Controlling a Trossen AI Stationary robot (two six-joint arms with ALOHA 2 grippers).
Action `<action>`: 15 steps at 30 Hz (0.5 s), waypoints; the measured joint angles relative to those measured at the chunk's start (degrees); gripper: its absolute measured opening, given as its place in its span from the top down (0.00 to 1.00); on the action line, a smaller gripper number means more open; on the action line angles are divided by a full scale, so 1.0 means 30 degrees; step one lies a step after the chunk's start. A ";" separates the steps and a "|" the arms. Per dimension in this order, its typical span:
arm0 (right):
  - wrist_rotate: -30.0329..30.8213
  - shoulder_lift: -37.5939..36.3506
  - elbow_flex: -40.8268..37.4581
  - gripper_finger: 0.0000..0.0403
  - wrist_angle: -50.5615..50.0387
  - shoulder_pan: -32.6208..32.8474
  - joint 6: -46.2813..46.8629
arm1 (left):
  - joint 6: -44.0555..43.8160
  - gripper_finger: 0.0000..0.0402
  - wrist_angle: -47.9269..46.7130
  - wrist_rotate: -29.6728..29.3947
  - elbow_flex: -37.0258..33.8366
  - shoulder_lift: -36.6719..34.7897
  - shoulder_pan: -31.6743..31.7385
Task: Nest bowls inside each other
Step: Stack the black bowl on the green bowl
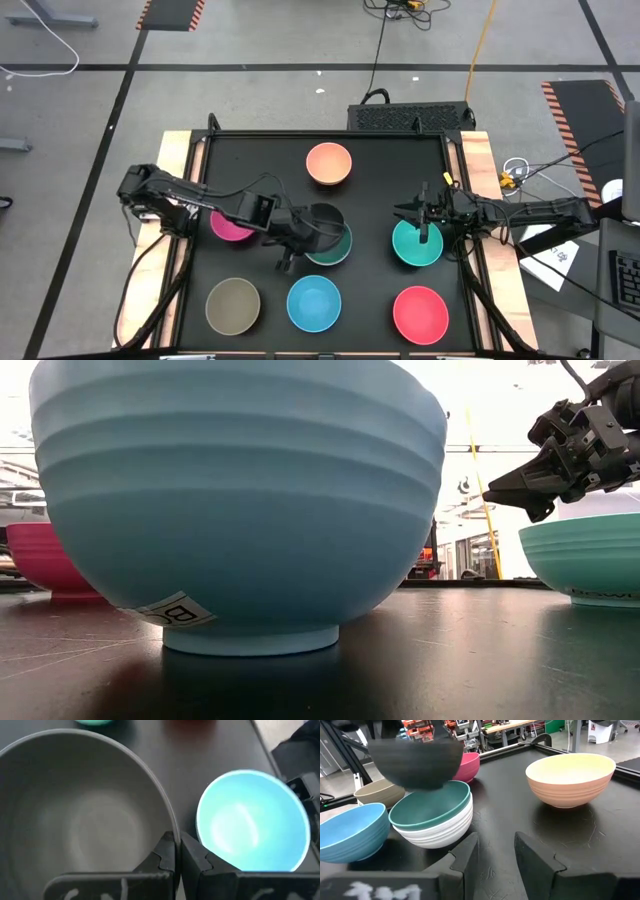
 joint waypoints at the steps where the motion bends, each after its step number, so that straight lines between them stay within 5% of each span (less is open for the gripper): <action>1: 0.0007 0.0000 0.0000 0.71 0.0000 -0.0001 -0.0019 | -0.0018 0.99 -0.0052 0.0040 -0.0007 0.0221 0.0000; 15: 0.0000 0.0190 0.0000 0.71 -0.0022 0.0003 -0.0061 | 0.0155 0.99 0.0462 -0.0765 -0.0022 0.2364 0.0318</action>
